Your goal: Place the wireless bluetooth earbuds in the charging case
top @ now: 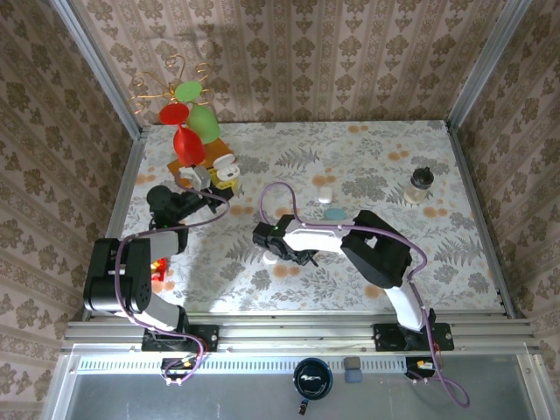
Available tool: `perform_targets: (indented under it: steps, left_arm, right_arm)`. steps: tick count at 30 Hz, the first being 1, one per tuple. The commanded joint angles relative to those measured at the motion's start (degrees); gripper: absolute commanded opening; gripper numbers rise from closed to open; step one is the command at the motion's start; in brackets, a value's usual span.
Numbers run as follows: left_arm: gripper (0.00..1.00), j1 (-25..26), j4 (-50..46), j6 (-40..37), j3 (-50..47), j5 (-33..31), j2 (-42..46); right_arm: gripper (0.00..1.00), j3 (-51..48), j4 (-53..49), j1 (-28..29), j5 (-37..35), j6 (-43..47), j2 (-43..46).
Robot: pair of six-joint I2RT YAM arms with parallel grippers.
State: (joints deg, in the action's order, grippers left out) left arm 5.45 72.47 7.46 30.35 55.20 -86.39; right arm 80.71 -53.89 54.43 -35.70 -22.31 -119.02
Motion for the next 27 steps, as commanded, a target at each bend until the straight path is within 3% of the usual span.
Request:
perform_targets:
  steps: [1,7,15,23,27]
  left_arm:
    - [0.38,1.83,1.58,-1.7,0.98,-0.73,-0.47]
    - [0.38,6.69,1.71,-2.98,3.69,-3.04,-3.83]
    - [0.38,13.36,1.68,-3.33,7.74,-4.35,-7.79]
    - [0.38,16.55,1.49,-4.69,9.02,-5.11,-9.96]
    - [0.38,17.91,1.45,-6.06,9.23,-5.54,-10.07]
  right_arm:
    - [0.18,-1.78,3.12,-2.8,4.3,-0.15,7.52]
    - [0.18,-7.84,8.23,-9.01,13.6,-0.68,19.66]
    - [0.19,-14.31,17.97,-18.68,35.15,-1.48,34.94]
    - [0.21,-15.76,28.01,-25.66,55.97,-5.51,43.39]
    - [0.22,-14.79,32.07,-26.3,61.69,-6.92,43.84]
